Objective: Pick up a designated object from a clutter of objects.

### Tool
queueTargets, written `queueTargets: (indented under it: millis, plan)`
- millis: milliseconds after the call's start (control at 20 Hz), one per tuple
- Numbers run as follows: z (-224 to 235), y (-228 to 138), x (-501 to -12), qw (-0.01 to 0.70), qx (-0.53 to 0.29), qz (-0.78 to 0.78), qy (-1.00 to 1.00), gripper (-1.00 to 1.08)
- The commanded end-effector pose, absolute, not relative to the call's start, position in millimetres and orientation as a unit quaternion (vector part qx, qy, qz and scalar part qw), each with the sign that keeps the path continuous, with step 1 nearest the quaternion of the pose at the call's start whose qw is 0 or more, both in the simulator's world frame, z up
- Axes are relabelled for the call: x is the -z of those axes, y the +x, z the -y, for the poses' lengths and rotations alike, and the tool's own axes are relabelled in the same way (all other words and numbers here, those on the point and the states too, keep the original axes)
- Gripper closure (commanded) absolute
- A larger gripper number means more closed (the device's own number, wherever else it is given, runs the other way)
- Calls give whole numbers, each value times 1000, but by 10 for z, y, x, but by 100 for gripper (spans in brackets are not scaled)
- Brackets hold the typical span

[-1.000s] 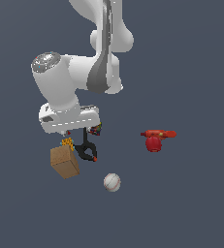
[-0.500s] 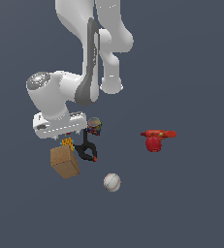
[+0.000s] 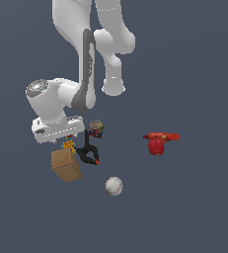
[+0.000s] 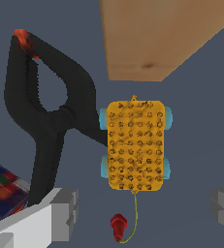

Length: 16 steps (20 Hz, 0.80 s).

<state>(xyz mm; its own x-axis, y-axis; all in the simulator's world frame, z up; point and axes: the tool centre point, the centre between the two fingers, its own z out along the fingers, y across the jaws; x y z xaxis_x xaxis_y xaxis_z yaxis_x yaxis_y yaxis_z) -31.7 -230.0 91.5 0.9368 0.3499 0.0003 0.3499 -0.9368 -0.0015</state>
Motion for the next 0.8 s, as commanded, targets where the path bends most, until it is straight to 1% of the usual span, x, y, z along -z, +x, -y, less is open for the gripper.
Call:
queueTargets:
  millis: [0,300,750]
  plan:
    - [2321,-329,-892,0,0,181,-984,-92]
    - [2317,-330,-844,0,0,180,-984,-92]
    - [2321,-341,-459,0,0,180,-984,-92]
